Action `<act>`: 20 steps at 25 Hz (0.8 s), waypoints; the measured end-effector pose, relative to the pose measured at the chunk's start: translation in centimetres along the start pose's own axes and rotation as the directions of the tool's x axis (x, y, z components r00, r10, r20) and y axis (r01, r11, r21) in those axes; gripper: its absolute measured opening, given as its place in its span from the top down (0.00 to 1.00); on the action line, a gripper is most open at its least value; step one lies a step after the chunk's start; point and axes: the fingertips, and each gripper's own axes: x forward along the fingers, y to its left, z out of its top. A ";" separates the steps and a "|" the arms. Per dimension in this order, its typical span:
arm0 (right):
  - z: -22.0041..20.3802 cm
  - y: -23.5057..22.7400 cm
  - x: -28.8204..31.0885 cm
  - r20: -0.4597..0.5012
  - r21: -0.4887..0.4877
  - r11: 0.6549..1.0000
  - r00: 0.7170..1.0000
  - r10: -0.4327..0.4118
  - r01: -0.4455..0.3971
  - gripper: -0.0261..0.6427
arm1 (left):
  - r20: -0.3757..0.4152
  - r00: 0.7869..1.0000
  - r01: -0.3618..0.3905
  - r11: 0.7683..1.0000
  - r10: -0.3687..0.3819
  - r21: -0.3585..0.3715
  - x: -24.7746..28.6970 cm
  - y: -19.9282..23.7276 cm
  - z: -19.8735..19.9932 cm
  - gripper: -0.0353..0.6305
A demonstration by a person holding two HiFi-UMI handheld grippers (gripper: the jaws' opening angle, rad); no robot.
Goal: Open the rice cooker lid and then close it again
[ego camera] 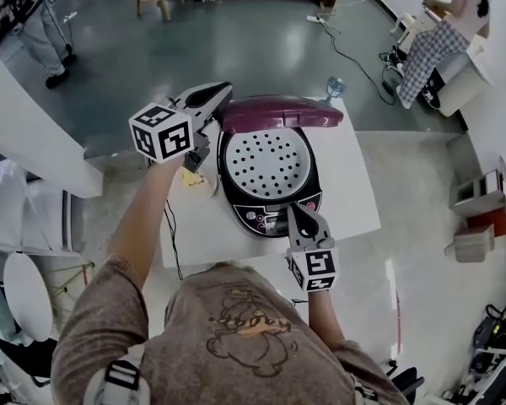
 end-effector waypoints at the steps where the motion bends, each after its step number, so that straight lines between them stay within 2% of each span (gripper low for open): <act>1: 0.1 0.0 0.0 0.000 0.000 1.000 1.000 0.001 -0.001 0.96 | 0.006 1.000 -0.001 1.000 0.001 -0.006 -0.1 0.2 0.2 0.92; 5: 0.1 0.0 0.0 -0.001 -0.009 1.000 1.000 0.001 -0.001 0.96 | 0.042 0.999 0.010 0.999 -0.008 -0.050 0.0 0.7 0.8 0.92; 12: -0.4 -0.1 0.1 -0.009 -0.015 1.000 1.000 -0.003 0.003 0.96 | 0.038 0.999 -0.002 1.000 0.003 -0.021 0.6 1.7 1.2 0.92; 20: -0.1 0.1 0.1 -0.007 -0.019 1.000 1.000 -0.006 0.005 0.96 | 0.081 0.996 -0.034 0.997 0.040 -0.071 0.6 3.6 2.3 0.92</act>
